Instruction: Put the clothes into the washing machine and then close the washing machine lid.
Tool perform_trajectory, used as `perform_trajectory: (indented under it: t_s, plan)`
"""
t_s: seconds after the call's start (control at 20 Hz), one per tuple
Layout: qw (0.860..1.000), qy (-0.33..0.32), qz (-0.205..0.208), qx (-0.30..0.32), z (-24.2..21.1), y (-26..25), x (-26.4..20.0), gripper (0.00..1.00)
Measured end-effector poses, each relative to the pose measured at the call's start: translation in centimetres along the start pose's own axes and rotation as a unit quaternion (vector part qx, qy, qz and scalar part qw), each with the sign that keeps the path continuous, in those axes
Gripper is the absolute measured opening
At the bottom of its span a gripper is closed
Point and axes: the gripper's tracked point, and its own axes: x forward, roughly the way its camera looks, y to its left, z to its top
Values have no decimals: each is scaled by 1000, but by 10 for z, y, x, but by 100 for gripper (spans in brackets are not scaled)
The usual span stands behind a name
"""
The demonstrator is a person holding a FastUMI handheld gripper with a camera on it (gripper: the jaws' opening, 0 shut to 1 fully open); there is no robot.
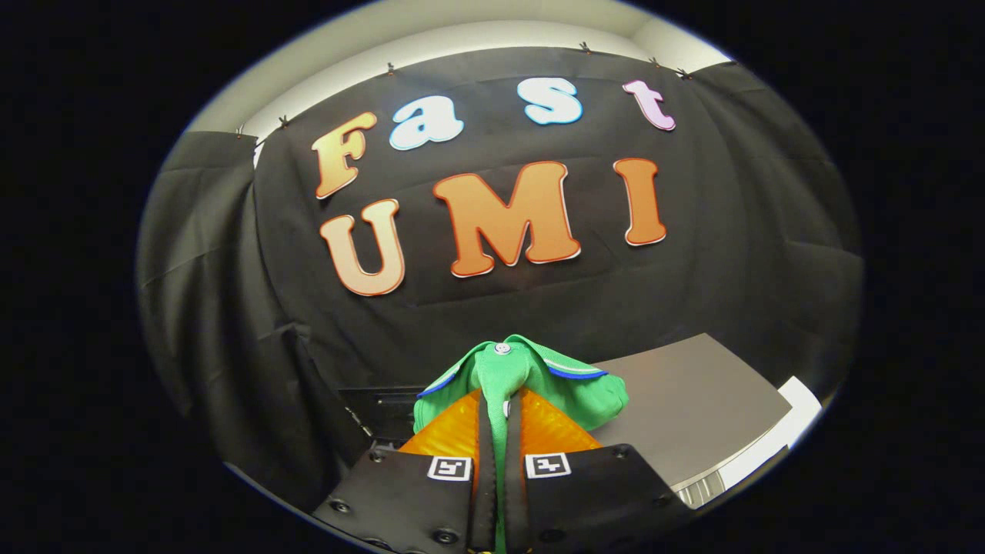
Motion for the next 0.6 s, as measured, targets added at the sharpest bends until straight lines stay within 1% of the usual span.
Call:
perform_trajectory:
  t_s: [0.3,0.45,0.6]
  plan:
    - [998,0,62,19,-8,86,2,12]
    - [996,20,80,14,-29,118,23,12]
    - [995,47,85,11,-63,140,49,12]
